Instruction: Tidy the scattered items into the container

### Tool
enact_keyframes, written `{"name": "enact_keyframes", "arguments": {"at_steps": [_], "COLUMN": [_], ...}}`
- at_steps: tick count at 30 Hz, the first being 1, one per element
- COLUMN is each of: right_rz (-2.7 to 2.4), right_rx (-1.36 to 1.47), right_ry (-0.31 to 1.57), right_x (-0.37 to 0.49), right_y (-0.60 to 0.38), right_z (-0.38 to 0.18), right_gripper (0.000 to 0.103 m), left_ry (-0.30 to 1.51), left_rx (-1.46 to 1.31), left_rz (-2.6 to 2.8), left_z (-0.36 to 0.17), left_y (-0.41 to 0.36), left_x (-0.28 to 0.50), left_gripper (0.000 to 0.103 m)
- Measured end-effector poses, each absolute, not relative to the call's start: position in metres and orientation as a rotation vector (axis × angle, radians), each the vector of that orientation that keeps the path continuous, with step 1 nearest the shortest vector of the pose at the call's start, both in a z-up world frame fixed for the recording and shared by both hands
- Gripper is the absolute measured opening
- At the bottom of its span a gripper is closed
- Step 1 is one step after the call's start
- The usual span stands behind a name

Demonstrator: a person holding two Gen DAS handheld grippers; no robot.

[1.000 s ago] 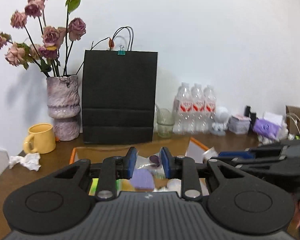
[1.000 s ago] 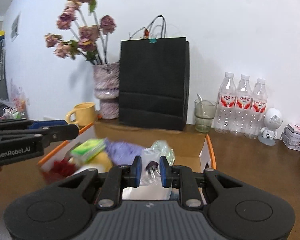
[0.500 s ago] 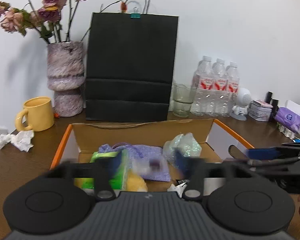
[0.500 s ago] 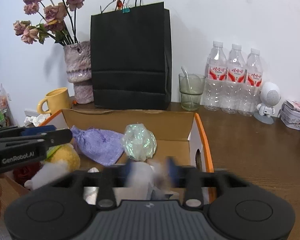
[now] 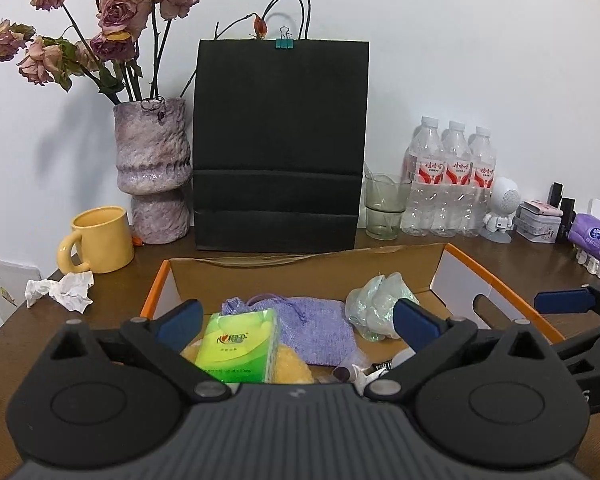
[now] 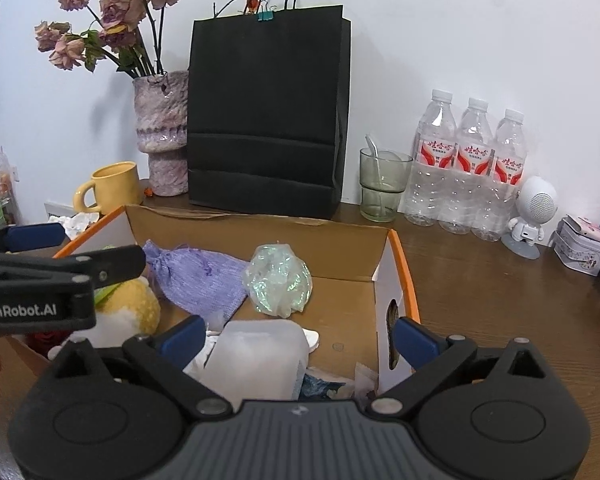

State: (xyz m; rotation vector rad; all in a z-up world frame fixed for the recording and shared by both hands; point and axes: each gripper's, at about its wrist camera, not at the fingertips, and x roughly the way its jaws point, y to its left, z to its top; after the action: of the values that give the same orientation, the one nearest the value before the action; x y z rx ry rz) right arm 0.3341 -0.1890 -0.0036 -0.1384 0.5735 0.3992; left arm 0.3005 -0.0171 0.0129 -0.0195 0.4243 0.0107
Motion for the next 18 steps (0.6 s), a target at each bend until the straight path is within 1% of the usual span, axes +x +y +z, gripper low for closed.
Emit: {"name": "enact_keyframes", "arguments": {"at_steps": [9, 18], "right_rz": [0.398, 0.352], "right_rx": [-0.156, -0.157], "right_ry": [0.560, 0.482], "right_x": [0.329, 0.279], "right_y": [-0.186, -0.191], "right_z": [-0.001, 0.010], "right_gripper": [0.101, 0.101], "left_ry": [0.423, 0.426], "left_rx": [-0.027, -0.083], "left_rz": [0.006, 0.018], "left_z": [0.016, 0.018], "left_y": [-0.018, 0.003], "left_x": [0.294, 0.254], "left_gripper": [0.103, 0.103]}}
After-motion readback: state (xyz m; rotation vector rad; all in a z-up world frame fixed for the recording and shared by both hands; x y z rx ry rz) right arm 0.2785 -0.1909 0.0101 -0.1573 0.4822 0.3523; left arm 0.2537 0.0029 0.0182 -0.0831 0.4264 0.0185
